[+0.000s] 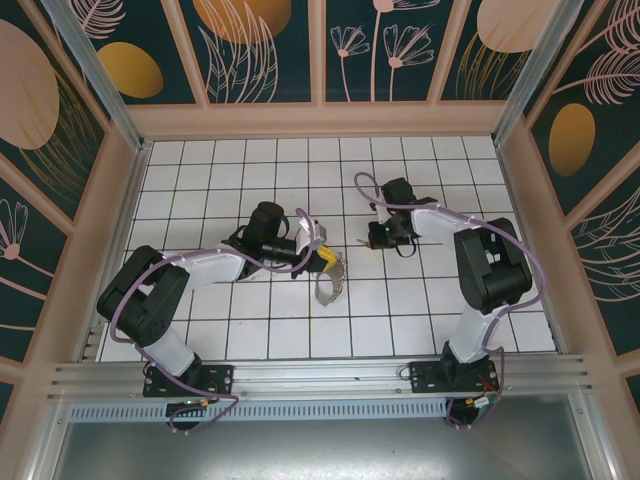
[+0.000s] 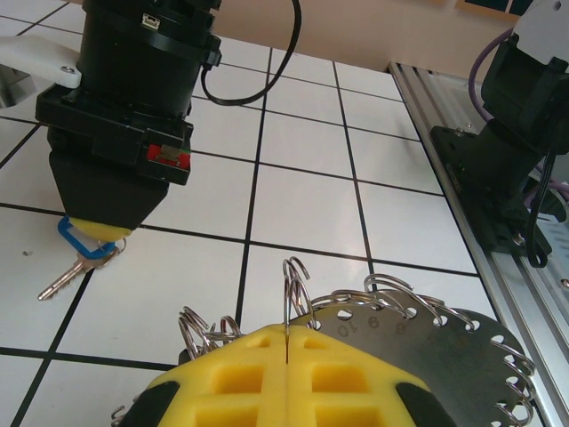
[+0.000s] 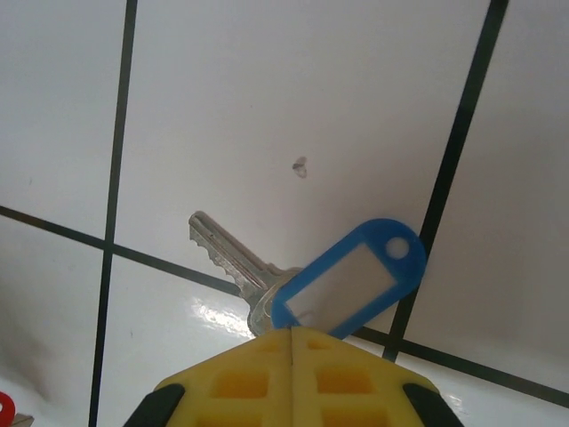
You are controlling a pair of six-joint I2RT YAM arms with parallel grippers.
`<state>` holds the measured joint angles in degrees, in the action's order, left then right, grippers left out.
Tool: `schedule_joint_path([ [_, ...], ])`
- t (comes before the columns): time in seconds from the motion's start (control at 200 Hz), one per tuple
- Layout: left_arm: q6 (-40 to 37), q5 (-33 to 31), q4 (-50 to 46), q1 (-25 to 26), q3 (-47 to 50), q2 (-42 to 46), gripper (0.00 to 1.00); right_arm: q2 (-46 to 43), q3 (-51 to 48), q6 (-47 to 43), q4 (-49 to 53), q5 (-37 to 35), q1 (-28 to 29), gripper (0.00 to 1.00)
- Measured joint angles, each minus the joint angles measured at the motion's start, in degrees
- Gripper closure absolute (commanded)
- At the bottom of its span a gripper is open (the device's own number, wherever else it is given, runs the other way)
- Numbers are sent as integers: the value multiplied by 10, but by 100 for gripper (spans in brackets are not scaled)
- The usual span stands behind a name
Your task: Put the keys on the keyring
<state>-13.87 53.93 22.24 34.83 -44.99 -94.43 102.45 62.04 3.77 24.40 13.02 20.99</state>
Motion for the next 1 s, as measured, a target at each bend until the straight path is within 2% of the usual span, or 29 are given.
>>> schedule_joint_path([
  [0.145,0,0,0,0,0,0,100,5,6,0,5,-12,1,87],
  [0.415,0,0,0,0,0,0,100,14,6,0,5,-12,1,86],
  [0.54,0,0,0,0,0,0,100,17,6,0,5,-12,1,87],
  [0.611,0,0,0,0,0,0,100,17,6,1,5,-11,1,93],
  [0.716,0,0,-2,0,0,0,100,17,9,2,5,-10,1,93],
  [0.911,0,0,-2,0,0,0,100,14,9,2,5,-12,1,100],
  [1.001,0,0,-2,0,0,0,100,-12,-4,-4,-3,-9,1,100],
])
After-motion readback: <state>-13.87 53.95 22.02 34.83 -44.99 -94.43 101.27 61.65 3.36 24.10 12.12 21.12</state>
